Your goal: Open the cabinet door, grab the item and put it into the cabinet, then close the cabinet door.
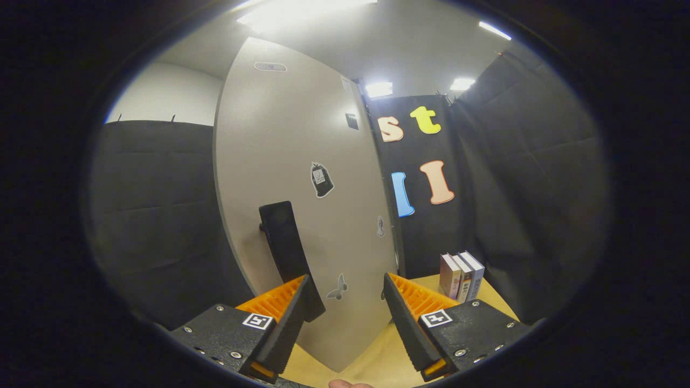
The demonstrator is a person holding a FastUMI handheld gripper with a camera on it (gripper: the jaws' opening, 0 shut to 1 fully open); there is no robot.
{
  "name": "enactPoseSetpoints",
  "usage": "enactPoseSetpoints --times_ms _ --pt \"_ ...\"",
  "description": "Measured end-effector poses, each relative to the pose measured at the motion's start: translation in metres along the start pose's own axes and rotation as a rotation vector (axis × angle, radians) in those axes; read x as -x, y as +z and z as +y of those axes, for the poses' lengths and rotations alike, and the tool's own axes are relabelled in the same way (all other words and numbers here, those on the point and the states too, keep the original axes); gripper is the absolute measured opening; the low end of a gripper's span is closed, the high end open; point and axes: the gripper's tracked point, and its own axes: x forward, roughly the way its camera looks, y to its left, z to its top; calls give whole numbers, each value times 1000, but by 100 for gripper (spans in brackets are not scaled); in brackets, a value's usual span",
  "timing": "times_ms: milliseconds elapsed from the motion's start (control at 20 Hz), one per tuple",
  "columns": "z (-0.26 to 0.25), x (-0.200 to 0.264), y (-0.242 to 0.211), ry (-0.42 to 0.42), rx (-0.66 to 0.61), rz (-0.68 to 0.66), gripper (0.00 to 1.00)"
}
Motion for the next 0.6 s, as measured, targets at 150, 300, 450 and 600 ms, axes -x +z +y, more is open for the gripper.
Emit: enactPoseSetpoints --times_ms 150,300,450,600 --pt "28 -18 -4 14 15 -4 84" --pt "62 -35 -2 30 14 -31 84" --pt "85 -52 0 23 -12 -54 85" --pt "98 -65 -4 -9 -7 -58 85"
